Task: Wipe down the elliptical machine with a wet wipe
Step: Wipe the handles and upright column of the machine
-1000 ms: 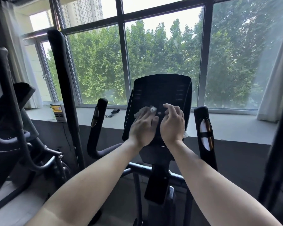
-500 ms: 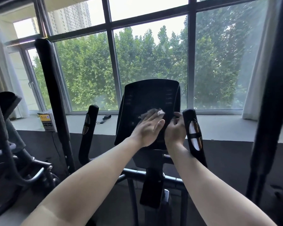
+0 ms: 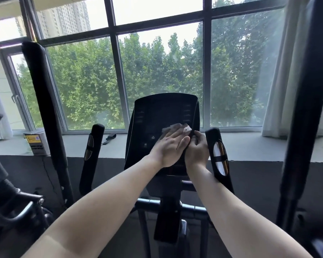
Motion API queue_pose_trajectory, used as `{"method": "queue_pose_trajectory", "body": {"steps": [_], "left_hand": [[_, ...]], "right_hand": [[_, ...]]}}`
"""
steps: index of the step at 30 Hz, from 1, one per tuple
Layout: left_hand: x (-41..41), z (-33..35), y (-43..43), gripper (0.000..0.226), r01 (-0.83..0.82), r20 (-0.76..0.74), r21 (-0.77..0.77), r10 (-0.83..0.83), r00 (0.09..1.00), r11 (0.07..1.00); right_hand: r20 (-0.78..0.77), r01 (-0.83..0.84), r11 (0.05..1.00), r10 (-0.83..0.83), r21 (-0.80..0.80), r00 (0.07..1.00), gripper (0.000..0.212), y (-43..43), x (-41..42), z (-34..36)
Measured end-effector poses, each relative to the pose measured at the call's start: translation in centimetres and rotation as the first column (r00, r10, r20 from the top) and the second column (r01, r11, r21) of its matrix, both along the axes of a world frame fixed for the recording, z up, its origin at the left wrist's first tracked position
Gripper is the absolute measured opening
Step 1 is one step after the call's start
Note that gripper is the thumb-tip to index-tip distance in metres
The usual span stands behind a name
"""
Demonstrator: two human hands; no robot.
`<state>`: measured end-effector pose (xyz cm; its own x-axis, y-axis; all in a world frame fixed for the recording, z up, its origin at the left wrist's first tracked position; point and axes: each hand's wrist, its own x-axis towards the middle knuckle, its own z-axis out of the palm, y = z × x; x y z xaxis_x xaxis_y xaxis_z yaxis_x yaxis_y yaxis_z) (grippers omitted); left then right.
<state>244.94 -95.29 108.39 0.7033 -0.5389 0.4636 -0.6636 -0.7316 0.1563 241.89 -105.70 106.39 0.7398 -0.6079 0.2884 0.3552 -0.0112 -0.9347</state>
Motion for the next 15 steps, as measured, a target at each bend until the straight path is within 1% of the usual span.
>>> {"method": "queue_pose_trajectory", "body": {"steps": [2,4,6,7,9,11,13,15], "left_hand": [[0.3,0.8,-1.2,0.055,-0.055,-0.024,-0.071,0.054,0.998,0.996],[0.5,0.8,-2.2,0.054,-0.065,-0.003,-0.165,0.065,0.998,0.984],[0.8,0.2,-2.1,0.056,0.016,0.074,-0.249,0.002,0.997,0.968],[1.0,-0.1,-1.6,0.059,0.078,0.114,-0.266,-0.049,0.992,0.961],[2.0,-0.1,-0.7,0.061,0.158,0.140,-0.247,-0.127,0.982,0.956],[3.1,0.9,-0.3,0.060,0.162,0.105,-0.175,-0.145,0.984,0.971],[3.8,2.3,-0.6,0.058,0.120,0.057,-0.076,-0.116,0.992,0.990],[4.6,3.7,-1.1,0.054,0.043,0.016,-0.003,-0.043,0.999,0.999]], "right_hand": [[-0.013,0.032,0.999,-0.032,-0.002,0.999,0.027,-0.1,0.6,0.3],[-0.004,0.001,1.000,0.000,0.031,1.000,0.029,-0.5,1.0,0.8],[0.004,-0.046,0.997,0.046,0.055,0.999,0.029,-0.5,1.2,1.6],[0.011,-0.034,0.997,0.034,0.073,0.999,0.029,-0.4,1.4,2.1],[0.024,0.022,0.993,-0.025,0.116,0.999,0.029,-0.3,2.2,2.9],[-0.008,0.091,0.986,-0.091,0.141,0.996,0.028,0.1,3.2,3.5],[-0.040,0.163,0.977,-0.159,0.136,0.986,0.027,0.1,3.8,4.3],[-0.080,0.218,0.972,-0.211,0.087,0.974,0.026,0.0,4.5,5.1]]}}
